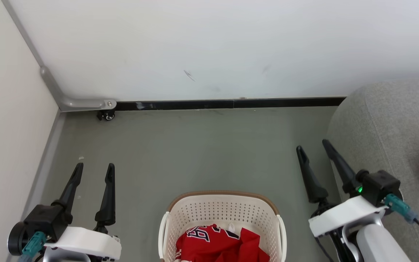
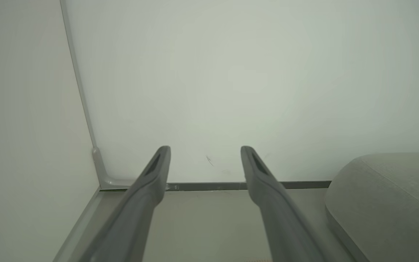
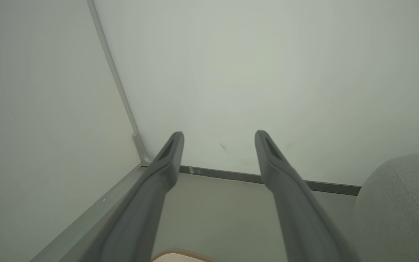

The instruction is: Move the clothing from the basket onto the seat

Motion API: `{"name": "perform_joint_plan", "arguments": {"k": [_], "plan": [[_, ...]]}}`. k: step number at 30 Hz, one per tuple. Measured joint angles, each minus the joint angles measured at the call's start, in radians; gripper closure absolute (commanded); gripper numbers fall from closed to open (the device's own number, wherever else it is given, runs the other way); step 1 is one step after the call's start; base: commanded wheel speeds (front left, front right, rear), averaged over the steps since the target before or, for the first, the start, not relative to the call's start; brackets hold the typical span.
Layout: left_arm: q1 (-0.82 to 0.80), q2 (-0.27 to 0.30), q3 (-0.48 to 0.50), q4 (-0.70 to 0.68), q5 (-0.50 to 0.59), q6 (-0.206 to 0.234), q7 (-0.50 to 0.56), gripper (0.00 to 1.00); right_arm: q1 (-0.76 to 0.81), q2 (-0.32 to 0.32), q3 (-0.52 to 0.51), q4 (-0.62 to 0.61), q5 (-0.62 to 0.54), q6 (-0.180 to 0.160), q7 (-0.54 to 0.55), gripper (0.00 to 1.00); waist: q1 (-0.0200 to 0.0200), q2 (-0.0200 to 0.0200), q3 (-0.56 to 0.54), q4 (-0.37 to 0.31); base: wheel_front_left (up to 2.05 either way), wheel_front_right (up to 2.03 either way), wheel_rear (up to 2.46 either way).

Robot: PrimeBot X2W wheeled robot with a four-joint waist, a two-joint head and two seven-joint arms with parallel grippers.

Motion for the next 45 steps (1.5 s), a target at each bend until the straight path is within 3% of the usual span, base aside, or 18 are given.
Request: {"name": "perform_joint_plan", "arguments": {"k": [13, 45], "plan": [[0.049, -0.022, 0.031, 0.013, 0.009, 0.003, 0.0, 0.0, 0.125, 0.032, -0.013, -0.068, -0.04, 0.0, 0.043, 0.0, 0.0001, 0.0, -0.045, 0.023, 0.0, 0.0, 0.0], [0.07, -0.049, 0.036, 0.024, 0.056, -0.016, 0.0, 0.0, 0.267, 0.044, -0.039, -0.218, -0.073, 0.0, 0.105, 0.0, 0.0, 0.0, -0.052, -0.01, 0.0, 0.0, 0.0]]}}
